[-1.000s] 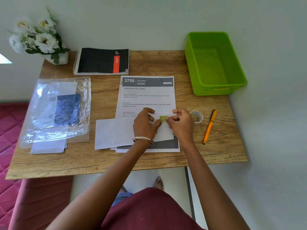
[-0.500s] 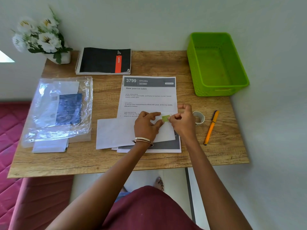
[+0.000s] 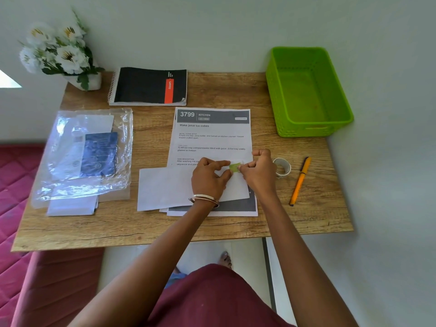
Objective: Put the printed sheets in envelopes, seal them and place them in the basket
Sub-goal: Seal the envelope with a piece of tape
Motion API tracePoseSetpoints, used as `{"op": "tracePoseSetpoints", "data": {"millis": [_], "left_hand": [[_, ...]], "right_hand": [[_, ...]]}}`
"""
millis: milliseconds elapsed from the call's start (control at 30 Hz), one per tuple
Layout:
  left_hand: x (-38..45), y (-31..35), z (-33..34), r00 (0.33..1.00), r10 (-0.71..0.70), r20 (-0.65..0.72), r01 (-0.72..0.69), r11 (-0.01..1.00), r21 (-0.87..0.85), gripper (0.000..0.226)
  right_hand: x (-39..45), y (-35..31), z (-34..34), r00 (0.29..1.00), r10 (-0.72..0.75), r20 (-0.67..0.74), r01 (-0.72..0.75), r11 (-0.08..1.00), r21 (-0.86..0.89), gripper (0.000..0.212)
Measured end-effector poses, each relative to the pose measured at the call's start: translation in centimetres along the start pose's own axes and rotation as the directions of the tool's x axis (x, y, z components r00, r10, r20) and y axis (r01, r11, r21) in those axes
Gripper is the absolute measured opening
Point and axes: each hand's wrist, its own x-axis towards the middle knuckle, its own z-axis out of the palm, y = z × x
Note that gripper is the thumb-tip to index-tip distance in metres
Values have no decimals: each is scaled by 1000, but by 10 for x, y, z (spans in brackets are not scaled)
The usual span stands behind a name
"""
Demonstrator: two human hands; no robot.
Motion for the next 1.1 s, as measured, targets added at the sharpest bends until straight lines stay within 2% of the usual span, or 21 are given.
{"op": "tracePoseSetpoints", "data": {"millis": [233,433,600,833,1100], "left_hand": [[0,-1,3,1000,7,-15,-7,1000,27,31],[0,-2,3,1000,14,-21,-13,999,43,32],[0,-2,2,998,68,15,-69,991,118,32],[1,-1,1,997,65,43,-70,989,133,33],[1,1,1,997,63,44,-69,988,139,33]], "right_hand": [[0,-3,3,996,78,-52,-78,997,13,47],[2,-8,1,994,106,-36,-107,994,-17,48],[2,-13,-1,998,59,-20,-60,996,-66,52],[3,-14,0,1000,-23,1,23,983,-183,58],[4,-17,-1,999,-33,29,40,967,-253,66]]}}
